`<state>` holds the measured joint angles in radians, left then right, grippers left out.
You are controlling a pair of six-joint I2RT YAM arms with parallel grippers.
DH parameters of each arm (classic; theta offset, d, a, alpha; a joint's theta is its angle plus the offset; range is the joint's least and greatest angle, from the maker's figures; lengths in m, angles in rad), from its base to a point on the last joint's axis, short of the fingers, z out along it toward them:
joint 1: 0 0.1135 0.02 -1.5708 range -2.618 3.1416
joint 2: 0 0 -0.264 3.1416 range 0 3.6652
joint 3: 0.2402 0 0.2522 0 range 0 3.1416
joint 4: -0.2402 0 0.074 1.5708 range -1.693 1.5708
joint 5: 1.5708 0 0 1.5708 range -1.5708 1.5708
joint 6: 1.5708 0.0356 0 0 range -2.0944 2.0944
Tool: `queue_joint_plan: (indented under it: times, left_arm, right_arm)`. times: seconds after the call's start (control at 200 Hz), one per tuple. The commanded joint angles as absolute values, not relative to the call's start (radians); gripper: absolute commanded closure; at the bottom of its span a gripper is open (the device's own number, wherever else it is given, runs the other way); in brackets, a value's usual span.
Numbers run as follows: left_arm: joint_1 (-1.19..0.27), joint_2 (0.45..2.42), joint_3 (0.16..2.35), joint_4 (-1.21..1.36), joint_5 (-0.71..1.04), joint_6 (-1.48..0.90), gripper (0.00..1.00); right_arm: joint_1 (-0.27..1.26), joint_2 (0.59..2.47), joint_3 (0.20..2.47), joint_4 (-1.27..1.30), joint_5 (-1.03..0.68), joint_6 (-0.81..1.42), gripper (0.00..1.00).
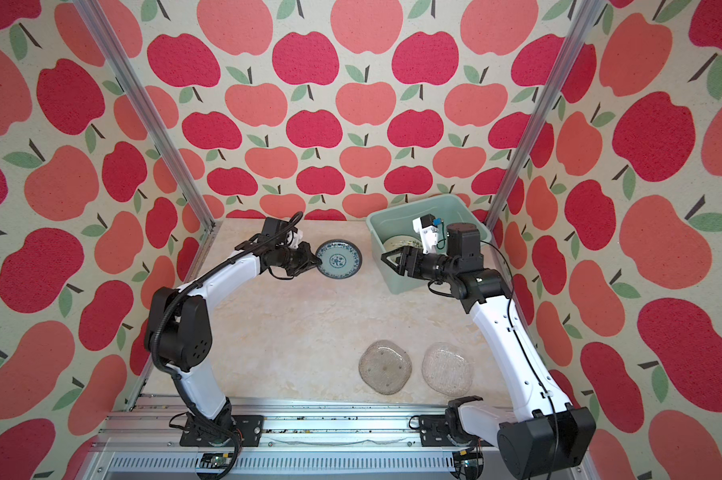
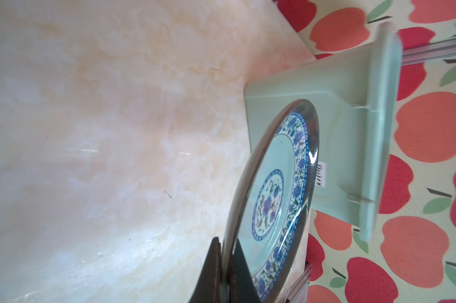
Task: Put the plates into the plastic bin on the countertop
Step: 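Push the blue-and-white plate upright with left gripper while right gripper grips its edge, then lift the blue-and-white plate with right gripper while left gripper releases and draws back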
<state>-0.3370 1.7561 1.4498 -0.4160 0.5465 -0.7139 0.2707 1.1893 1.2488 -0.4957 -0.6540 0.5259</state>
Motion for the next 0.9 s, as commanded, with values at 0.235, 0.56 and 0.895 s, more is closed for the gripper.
queue_joint_plan:
  times: [0.235, 0.56, 0.895]
  left_arm:
    - [-0.437, 1.515, 1.532, -0.631, 0.586, -0.728, 1.00]
    - [-0.540, 1.560, 1.600, -0.580, 0.584, -0.773, 0.99]
    - [-0.595, 1.589, 1.606, -0.542, 0.572, -0.803, 0.99]
  right_arm:
    - [0.221, 1.137, 1.252, -0.560, -0.814, 0.528, 0.33]
    - [0.222, 1.147, 1.156, -0.452, -0.858, 0.598, 0.42]
    - [0.222, 1.195, 1.117, -0.355, -0.871, 0.656, 0.64]
